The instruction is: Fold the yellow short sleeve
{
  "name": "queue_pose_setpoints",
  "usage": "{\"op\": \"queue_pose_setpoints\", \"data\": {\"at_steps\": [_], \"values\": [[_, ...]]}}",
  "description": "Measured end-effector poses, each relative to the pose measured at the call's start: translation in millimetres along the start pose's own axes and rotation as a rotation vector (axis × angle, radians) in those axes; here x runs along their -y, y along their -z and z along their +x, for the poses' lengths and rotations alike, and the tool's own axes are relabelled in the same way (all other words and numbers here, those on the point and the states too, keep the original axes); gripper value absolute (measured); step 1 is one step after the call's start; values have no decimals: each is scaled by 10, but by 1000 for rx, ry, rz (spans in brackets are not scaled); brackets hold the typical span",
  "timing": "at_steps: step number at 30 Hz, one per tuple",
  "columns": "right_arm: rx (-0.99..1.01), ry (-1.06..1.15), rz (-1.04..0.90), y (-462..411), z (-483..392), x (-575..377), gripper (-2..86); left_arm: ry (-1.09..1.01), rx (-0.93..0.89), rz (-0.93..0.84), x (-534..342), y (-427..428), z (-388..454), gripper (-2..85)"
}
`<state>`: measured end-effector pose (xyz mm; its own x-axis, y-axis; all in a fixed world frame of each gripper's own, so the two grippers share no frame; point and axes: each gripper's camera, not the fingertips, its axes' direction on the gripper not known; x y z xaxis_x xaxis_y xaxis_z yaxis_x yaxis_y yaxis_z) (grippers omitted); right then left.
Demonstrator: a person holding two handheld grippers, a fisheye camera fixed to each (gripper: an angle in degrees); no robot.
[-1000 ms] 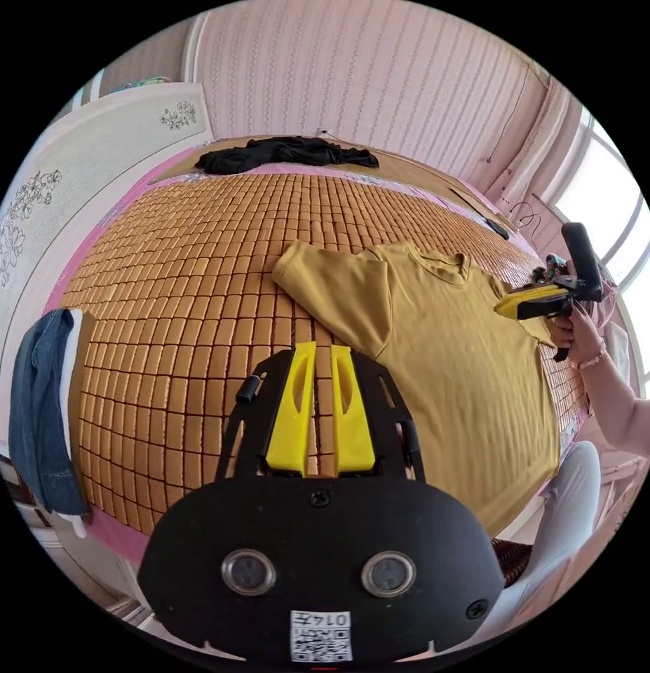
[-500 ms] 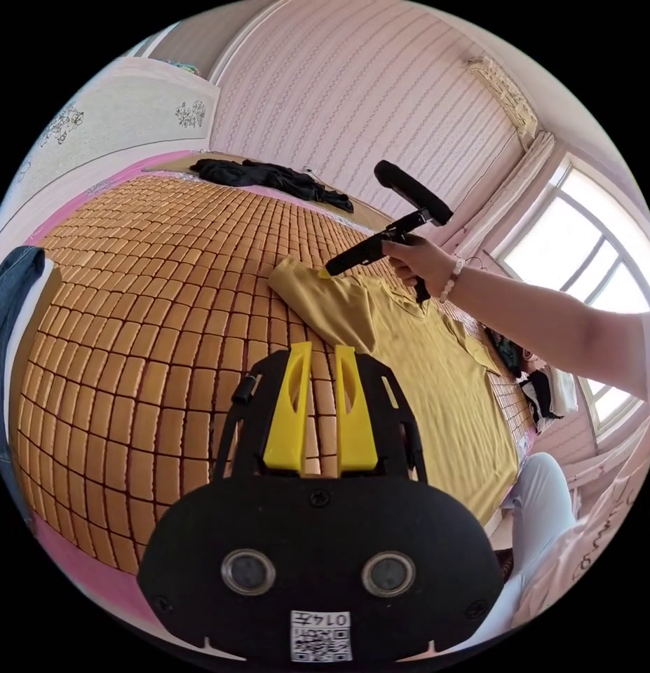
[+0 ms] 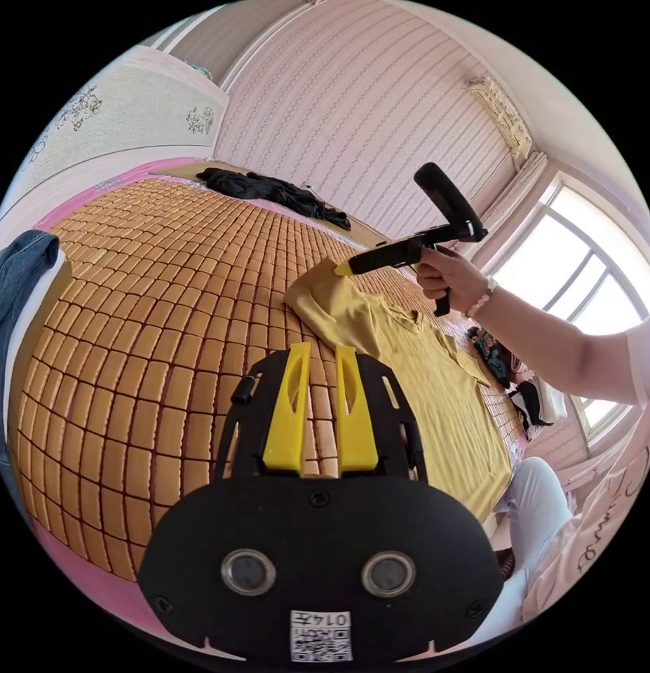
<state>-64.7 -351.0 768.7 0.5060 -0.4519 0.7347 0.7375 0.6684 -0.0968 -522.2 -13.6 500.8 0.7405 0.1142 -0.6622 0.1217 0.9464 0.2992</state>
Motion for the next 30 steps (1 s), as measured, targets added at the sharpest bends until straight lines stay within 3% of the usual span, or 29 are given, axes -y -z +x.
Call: {"op": "queue_pose_setpoints", "data": {"at_steps": [3,8,13,20,24,30], "values": [[94,61,4,130,-101,-451,0,-65,12,-9,35,66,155,65],[56,-96,-120,-182,187,-1038,0,-209,-54,-39,85,42,512,78],[99,-172,-44,-286,369,-1113,1,-395,-49,-164,113,-154,1051,84],[45,-90,-63,-478,326,-887,1,-551,15,-319,102,-461,1534,74],[28,-50,-1,-473,306,-654,1,-441,104,-334,262,-453,1450,12],[0,33,106,-730,257,242,0,-53,-57,-90,561,222,609,-3]]}}
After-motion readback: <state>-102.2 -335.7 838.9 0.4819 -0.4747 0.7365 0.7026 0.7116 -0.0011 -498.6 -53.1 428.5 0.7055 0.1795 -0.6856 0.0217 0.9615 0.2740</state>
